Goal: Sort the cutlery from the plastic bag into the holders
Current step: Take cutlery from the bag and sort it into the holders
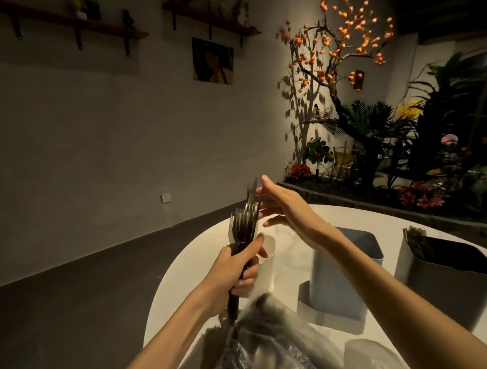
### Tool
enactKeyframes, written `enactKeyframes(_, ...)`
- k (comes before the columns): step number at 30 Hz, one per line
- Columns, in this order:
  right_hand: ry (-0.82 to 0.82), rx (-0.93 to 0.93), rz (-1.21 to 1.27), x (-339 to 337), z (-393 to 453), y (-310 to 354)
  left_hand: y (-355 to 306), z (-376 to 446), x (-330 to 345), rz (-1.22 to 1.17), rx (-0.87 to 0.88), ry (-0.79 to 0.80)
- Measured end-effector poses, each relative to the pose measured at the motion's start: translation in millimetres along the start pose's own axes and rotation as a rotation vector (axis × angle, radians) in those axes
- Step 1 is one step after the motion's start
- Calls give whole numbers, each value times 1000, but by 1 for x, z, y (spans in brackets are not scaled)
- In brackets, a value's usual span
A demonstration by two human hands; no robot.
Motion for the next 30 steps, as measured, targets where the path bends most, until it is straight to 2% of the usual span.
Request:
enactKeyframes(2,25,-30,81,-5,-21,16,-7,-3,21,-60,-7,92)
enactKeyframes(5,-61,-102,100,-22,-54,30,-17,-13,56,-76,1,211)
enactKeyframes(11,-176,-91,102,-60,-123,50,-14,-37,125,-139,27,295)
enactKeyframes(15,-361,-126,147,-95,-159,56,-2,-48,168,-86,-16,330)
enactKeyframes(19,-616,-211,240,-138,-192,61,20,-46,199,-14,-63,329)
enactKeyframes(23,-790,-274,231,-174,-221,67,38,-35,217,-49,-89,314)
enactKeyframes(26,-781,-156,120,-185,-238,54,43,-30,230,-142,-79,344)
enactKeyframes(30,-669,31,-32,-172,-256,18,49,-25,241,-232,-97,407)
Point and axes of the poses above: each hand's wrist, its own z-axis towards the middle knuckle, its own x-axis out of the palm, y = z × x, the point moved 2 cm from there along z, towards the middle knuckle, and after that the axes turned 3 degrees about -x, right-handed, at the moved point
